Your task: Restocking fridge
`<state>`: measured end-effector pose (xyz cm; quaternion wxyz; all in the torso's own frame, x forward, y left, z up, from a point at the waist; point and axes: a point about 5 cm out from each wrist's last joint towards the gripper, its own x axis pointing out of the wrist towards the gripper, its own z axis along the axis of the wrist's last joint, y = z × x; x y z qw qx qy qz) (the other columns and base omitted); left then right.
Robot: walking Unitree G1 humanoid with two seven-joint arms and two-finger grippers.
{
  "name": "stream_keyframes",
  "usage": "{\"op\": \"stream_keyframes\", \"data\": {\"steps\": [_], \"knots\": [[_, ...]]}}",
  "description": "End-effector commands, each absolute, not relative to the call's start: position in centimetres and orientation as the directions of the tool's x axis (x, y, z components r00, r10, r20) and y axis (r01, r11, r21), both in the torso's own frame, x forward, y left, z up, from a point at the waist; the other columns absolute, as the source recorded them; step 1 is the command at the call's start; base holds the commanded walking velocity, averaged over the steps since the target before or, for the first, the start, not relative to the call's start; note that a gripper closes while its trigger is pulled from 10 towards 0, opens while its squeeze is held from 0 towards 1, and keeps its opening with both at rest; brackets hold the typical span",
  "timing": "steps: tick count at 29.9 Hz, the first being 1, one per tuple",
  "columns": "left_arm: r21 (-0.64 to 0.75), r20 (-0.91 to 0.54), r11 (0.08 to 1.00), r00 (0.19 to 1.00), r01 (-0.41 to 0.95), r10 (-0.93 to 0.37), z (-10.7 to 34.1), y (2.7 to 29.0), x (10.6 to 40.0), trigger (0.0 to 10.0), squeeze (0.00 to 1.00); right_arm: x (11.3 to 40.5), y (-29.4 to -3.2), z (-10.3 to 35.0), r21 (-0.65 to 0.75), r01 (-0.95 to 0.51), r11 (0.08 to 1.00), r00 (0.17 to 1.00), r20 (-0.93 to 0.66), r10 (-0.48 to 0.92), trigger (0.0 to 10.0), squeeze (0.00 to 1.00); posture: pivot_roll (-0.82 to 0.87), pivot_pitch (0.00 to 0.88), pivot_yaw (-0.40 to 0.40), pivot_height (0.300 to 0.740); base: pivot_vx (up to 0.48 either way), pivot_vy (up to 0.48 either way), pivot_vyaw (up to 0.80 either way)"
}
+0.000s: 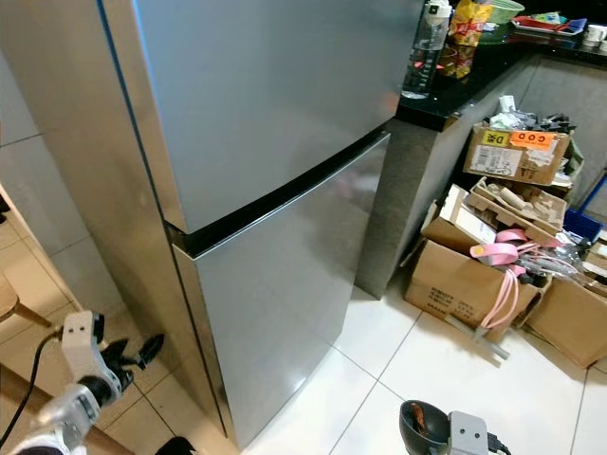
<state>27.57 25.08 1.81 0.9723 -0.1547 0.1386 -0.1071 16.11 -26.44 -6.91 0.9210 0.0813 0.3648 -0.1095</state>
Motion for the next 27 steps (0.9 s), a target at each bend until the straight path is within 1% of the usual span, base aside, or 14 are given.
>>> {"op": "stream_keyframes", "data": {"steps": [1,2,3,6,8,9,11,12,13,14,18,23,25,27], "knots": [[-0.312,-0.148,0.888,0.906,0.338,-0.397,3.8,25.3,28.5,10.0,1.0,16.2,-26.6,-6.9,0.063,0.25,0.966,0.708,-0.693,-0.138,10.0,0.0,-0.07,0.0,-0.014,0.74,0.0,0.0,0.0],[-0.312,-0.148,0.888,0.906,0.338,-0.397,3.8,25.3,28.5,10.0,1.0,16.2,-26.6,-6.9,0.063,0.25,0.966,0.708,-0.693,-0.138,10.0,0.0,-0.07,0.0,-0.014,0.74,0.0,0.0,0.0],[-0.307,-0.116,0.855,0.876,0.417,-0.469,4.5,25.0,28.7,10.0,1.0,16.1,-26.6,-6.9,0.062,0.251,0.966,0.707,-0.693,-0.139,10.0,0.0,-0.07,0.0,-0.014,0.74,0.0,0.0,0.0],[-0.316,-0.088,0.821,0.847,0.476,-0.525,5.0,24.8,28.9,10.0,1.0,16.1,-26.6,-6.9,0.061,0.251,0.966,0.707,-0.694,-0.139,10.0,0.0,-0.07,0.0,-0.014,0.74,0.0,0.0,0.0],[-0.314,-0.052,0.732,0.758,0.605,-0.65,5.9,24.0,29.1,10.0,1.0,16.1,-26.6,-6.9,0.06,0.251,0.966,0.706,-0.695,-0.14,10.0,0.0,-0.07,0.0,-0.014,0.74,0.0,0.0,0.0],[-0.314,-0.052,0.732,0.758,0.605,-0.65,5.9,24.0,29.1,10.0,1.0,16.1,-26.6,-6.9,0.06,0.251,0.966,0.706,-0.695,-0.14,10.0,0.0,-0.07,0.0,-0.014,0.74,0.0,0.0,0.0],[-0.283,-0.049,0.658,0.675,0.698,-0.737,6.5,23.0,29.3,10.0,1.0,16.1,-26.6,-6.9,0.06,0.251,0.966,0.706,-0.694,-0.14,10.0,0.0,-0.07,0.0,-0.012,0.74,0.0,0.0,0.0],[-0.283,-0.049,0.658,0.675,0.698,-0.737,6.5,23.0,29.3,10.0,1.0,16.1,-26.6,-6.9,0.06,0.251,0.966,0.706,-0.694,-0.14,10.0,0.0,-0.07,0.0,-0.012,0.74,0.0,0.0,0.0],[-0.26,-0.055,0.637,0.648,0.726,-0.76,6.6,22.5,29.5,10.0,1.0,16.1,-26.6,-6.9,0.06,0.251,0.966,0.706,-0.694,-0.141,10.0,0.0,-0.08,0.0,-0.012,0.74,0.0,0.0,0.0],[-0.235,-0.065,0.624,0.629,0.745,-0.775,6.7,21.9,29.7,10.0,0.0,16.1,-26.6,-6.9,0.06,0.252,0.966,0.706,-0.694,-0.141,10.0,0.0,-0.08,0.0,-0.012,0.74,0.0,0.0,0.0],[-0.209,-0.068,0.609,0.61,0.765,-0.789,6.9,21.2,30.0,10.0,0.0,16.2,-26.6,-6.9,0.06,0.253,0.966,0.706,-0.694,-0.142,10.0,0.0,-0.08,0.0,-0.012,0.74,0.0,0.0,0.0],[-0.181,-0.057,0.627,0.628,0.758,-0.776,7.1,20.3,30.5,10.0,0.0,16.2,-26.6,-6.9,0.06,0.254,0.965,0.706,-0.693,-0.143,10.0,0.0,-0.08,0.0,-0.009,0.74,0.0,0.0,0.0],[-0.161,-0.052,0.62,0.62,0.768,-0.782,6.9,18.9,30.8,10.0,0.0,16.2,-26.6,-6.9,0.06,0.256,0.965,0.706,-0.693,-0.145,10.0,0.0,-0.08,0.0,-0.008,0.74,0.0,0.0,0.0],[-0.138,-0.075,0.64,0.636,0.756,-0.768,6.7,18.1,31.0,10.0,0.0,16.2,-26.6,-6.9,0.06,0.257,0.964,0.706,-0.693,-0.146,10.0,0.0,-0.08,0.0,-0.007,0.74,0.0,0.0,0.0]]}}
